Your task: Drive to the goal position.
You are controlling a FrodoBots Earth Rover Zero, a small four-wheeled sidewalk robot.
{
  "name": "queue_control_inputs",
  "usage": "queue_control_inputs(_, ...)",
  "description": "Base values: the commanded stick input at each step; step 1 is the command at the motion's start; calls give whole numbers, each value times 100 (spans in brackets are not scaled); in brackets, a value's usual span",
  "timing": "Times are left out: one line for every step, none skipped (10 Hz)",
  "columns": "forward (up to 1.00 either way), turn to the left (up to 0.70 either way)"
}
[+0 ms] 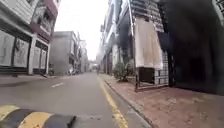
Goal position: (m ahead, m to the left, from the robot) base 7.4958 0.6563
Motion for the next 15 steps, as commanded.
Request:
queue_control_inputs(50, 0)
queue_control_inputs(50, 0)
queue_control_inputs(50, 0)
queue_control_inputs(50, 0)
queue_control_inputs(50, 0)
queue_control_inputs(50, 0)
queue_control_inputs(50, 0)
queue_control_inputs(50, 0)
queue_control_inputs(50, 0)
queue_control_inputs(50, 17)
queue_control_inputs(50, 49)
queue_control_inputs(50, 46)
queue_control_inputs(50, 21)
queue_control_inputs(50, 0)
queue_control_inputs(50, 0)
